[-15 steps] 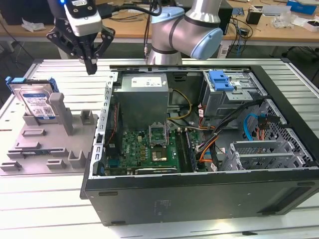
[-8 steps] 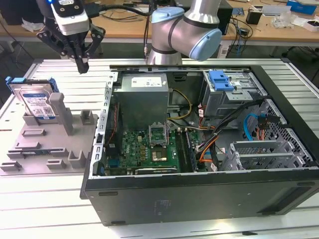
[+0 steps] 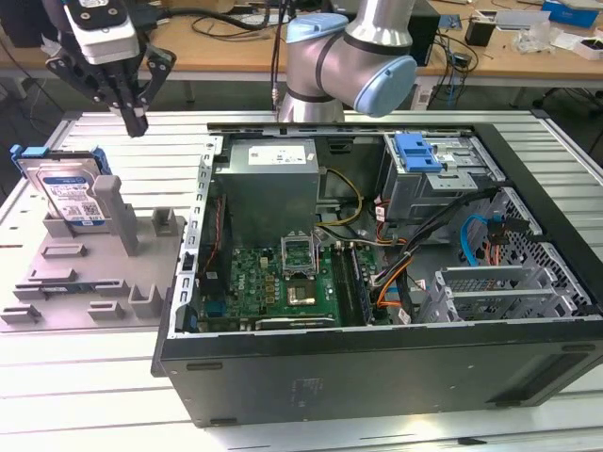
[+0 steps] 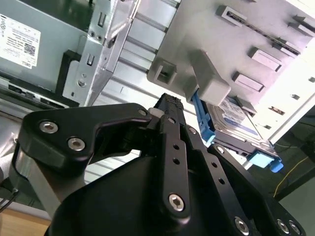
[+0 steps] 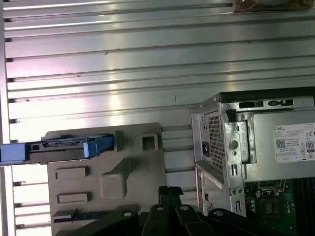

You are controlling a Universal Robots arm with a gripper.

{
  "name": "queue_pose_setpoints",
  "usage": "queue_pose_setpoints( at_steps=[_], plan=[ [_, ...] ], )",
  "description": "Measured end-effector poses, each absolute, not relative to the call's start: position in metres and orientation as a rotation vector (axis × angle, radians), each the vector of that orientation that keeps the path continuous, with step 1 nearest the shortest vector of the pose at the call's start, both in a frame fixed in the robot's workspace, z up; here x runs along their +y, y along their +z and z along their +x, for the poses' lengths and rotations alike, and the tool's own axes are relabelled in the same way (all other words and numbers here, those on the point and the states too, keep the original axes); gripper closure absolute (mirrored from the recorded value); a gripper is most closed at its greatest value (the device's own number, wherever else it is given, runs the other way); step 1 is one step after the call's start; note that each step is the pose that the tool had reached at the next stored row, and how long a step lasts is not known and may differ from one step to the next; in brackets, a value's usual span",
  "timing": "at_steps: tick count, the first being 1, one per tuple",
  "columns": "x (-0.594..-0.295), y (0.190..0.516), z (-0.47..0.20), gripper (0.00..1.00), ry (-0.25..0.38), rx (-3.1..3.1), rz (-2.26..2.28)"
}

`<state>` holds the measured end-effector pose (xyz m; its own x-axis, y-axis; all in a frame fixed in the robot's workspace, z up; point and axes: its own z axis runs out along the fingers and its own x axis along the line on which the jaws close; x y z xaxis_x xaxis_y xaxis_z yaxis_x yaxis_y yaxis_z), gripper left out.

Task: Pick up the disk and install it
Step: 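Reach for the disk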

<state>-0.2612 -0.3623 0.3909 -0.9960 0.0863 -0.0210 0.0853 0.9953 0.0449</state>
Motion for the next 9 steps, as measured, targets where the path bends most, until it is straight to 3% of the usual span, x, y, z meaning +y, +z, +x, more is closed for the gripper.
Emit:
queue_pose_setpoints(
  at_steps=[9],
  plan=[
    [-0.357, 0.390, -0.285, 0.89, 0.069, 3.115, 0.137]
  ],
)
